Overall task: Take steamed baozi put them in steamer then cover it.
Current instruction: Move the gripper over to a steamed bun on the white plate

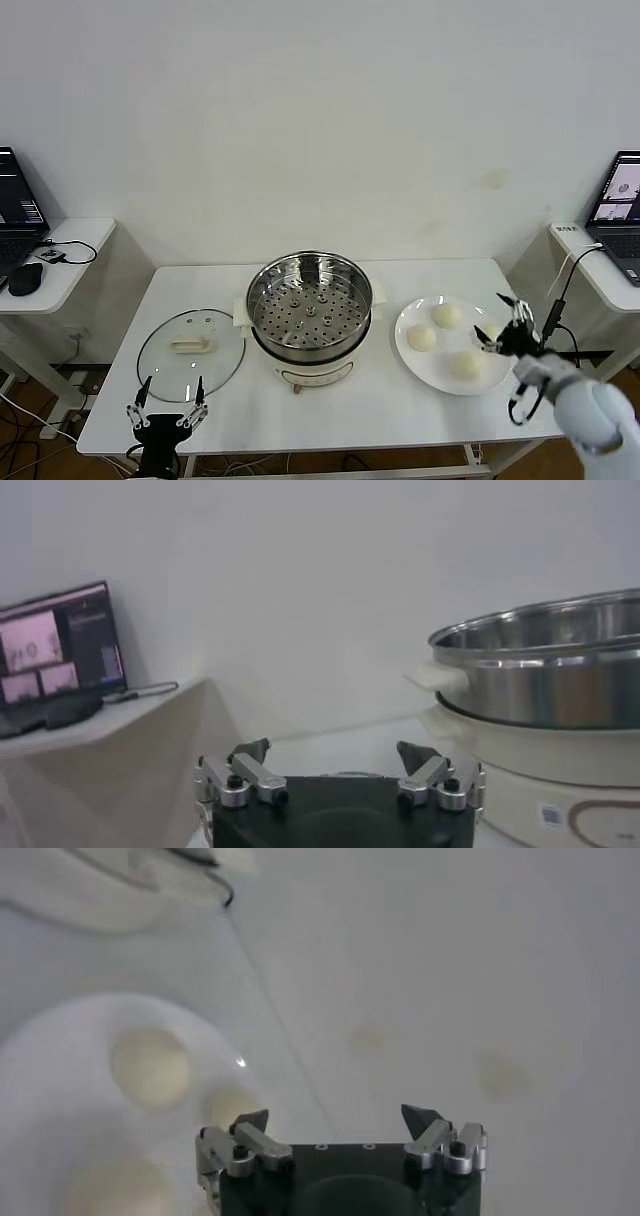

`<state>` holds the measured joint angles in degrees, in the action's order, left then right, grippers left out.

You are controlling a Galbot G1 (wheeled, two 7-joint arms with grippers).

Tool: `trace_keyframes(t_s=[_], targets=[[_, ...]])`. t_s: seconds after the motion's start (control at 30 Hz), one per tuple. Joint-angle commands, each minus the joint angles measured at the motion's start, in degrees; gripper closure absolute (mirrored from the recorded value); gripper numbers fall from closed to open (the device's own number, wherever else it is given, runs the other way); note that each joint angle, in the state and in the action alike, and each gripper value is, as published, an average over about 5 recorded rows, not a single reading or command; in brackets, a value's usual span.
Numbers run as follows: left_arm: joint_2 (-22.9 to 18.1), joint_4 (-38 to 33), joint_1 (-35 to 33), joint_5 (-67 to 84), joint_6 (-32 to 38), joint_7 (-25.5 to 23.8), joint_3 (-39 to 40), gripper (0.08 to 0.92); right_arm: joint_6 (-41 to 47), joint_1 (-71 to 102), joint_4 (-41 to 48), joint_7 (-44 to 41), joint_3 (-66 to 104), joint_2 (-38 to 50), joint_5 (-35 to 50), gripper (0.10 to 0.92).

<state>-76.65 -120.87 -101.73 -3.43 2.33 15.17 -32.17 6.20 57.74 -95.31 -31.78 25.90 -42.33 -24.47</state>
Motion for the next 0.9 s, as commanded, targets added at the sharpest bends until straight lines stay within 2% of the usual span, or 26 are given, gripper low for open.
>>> trace_keyframes(t_s=[0.03,0.37,0.9], targets=[[0.11,0.68,0.71,-6.83,1.84,0.77,-0.7,0.177,0.37,-28.28,15.94,-19.08,-22.58,9.19,0.87,0.203],[0.88,0.85,1.22,-6.17,1.81,0.76,-1.81,0.177,-3.19,-44.35,25.0,-30.11,-43.16,6.67,2.41,0.203],[1.13,0.76,2.14,-6.27,1.87,0.54,-2.93,0.177,-3.73,-49.11,36.7,-27.71,-51.51,-4.89,-1.57,0.203]])
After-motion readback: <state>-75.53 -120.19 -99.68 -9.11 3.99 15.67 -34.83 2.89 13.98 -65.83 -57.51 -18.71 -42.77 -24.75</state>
